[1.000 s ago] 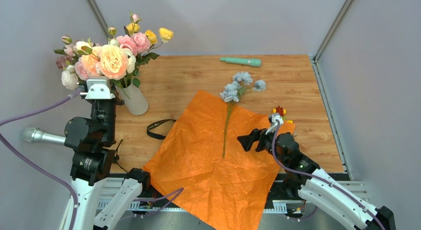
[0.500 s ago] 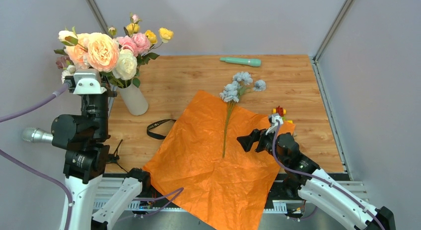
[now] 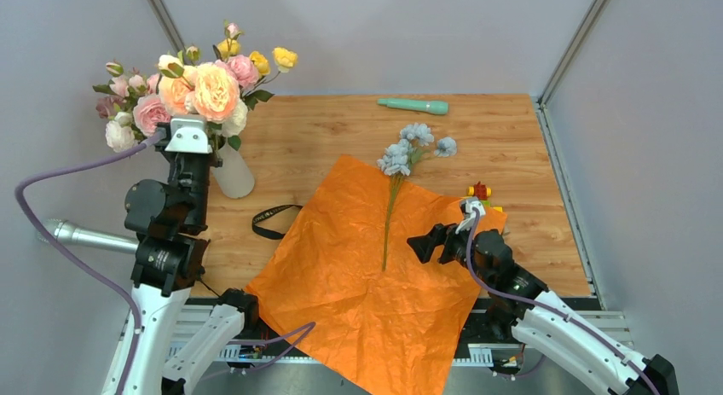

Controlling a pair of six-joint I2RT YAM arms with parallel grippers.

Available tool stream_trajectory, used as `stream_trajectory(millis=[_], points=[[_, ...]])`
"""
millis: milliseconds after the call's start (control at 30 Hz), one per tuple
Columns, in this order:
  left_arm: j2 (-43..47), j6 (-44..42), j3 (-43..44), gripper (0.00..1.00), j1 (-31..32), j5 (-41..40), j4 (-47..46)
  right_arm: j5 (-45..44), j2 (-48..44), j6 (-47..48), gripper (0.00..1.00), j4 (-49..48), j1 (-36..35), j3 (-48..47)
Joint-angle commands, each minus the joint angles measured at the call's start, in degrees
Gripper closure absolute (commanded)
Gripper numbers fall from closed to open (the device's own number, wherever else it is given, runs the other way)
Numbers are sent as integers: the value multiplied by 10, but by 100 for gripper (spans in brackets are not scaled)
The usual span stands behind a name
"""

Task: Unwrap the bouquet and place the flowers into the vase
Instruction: Insert the fake flower into the vase.

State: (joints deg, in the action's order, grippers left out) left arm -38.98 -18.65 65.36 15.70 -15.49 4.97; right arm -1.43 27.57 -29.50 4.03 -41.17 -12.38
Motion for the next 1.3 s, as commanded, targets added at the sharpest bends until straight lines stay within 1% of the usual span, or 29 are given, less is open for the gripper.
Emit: stream_trajectory(millis=[0, 167, 433, 467, 633, 733, 900, 967, 1267], points=[[7, -10, -23, 100, -7, 3, -46, 5, -12, 1, 9, -12, 1, 4], [12, -11, -30, 100, -13, 3, -59, 5, -19, 4, 9, -11, 1, 6], [10, -11, 39, 100, -15, 22, -41, 5, -13, 6, 9, -21, 1, 6], [7, -11, 48, 100, -15, 26, -39, 22, -13, 5, 9, -23, 1, 6], [-1, -13, 59, 100, -15, 26, -37, 28, -10, 1, 9, -27, 1, 9], [4, -7, 39, 100, -15, 25, -39, 29, -14, 1, 9, -26, 2, 12], [34, 2, -36, 100, -15, 12, -71, 29, -17, 1, 9, -24, 1, 14], [40, 1, -52, 100, -15, 6, -77, 29, -19, 4, 9, -19, 1, 13], [44, -1, -92, 100, -24, -2, -88, 28, -26, 1, 9, -17, 1, 17]])
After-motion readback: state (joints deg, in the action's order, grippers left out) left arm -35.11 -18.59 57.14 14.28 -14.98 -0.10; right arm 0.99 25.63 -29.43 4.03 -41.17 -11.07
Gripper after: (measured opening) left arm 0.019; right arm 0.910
